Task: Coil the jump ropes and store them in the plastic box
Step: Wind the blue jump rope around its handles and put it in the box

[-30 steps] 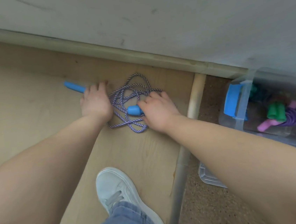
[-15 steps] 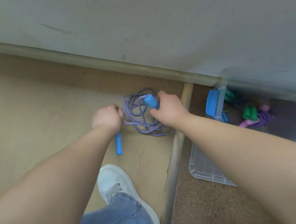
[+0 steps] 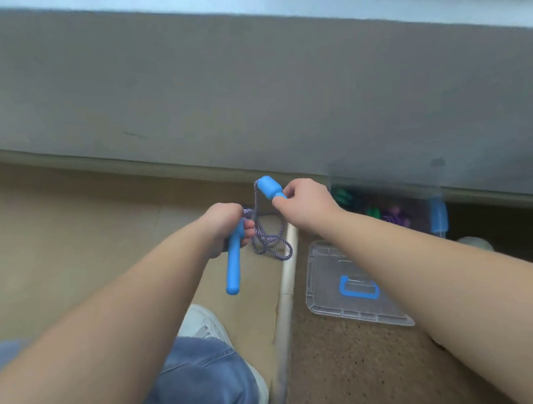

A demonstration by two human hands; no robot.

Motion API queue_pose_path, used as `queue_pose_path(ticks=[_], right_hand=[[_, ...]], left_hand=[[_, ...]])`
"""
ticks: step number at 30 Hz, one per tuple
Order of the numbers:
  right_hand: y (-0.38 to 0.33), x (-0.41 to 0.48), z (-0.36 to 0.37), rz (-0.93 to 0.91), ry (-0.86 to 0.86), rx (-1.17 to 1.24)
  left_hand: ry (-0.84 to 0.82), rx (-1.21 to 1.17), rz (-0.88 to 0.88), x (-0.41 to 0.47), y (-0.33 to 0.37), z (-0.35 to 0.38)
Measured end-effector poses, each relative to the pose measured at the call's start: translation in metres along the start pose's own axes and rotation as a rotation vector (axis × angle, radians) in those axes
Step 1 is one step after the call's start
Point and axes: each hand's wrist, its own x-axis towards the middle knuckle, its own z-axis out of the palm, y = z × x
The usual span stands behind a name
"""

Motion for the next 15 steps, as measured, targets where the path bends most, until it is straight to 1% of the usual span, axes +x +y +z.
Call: queue_pose_path(ticks=[5,8,12,13,15], right_hand=[[0.007,-0.053,-0.043,0.037,-0.014,0.054],[0.012,-0.083,-0.071,0.005,-0.031,0.044],[0.019,-0.120,-0.104,-0.029,-0.003,0.028],[0.020,-0.129,-0.110,-0.025,-0.017,0.061],[0.021,-0.148,-0.120,0.016,-0.116,0.257]], left_hand=[[-0.094,-0.163,0.113,-0.061,0.021,0.045],[-0.176,-0.266,0.170,-0.098,0.031,0.068],[-0.208,-0.355,0.218,-0.137,0.040,0.087],[-0.211,-0.390,0.224,-0.144,0.042,0.090],[-0.216,-0.436,0.252,-0.153,0.045,0.096]])
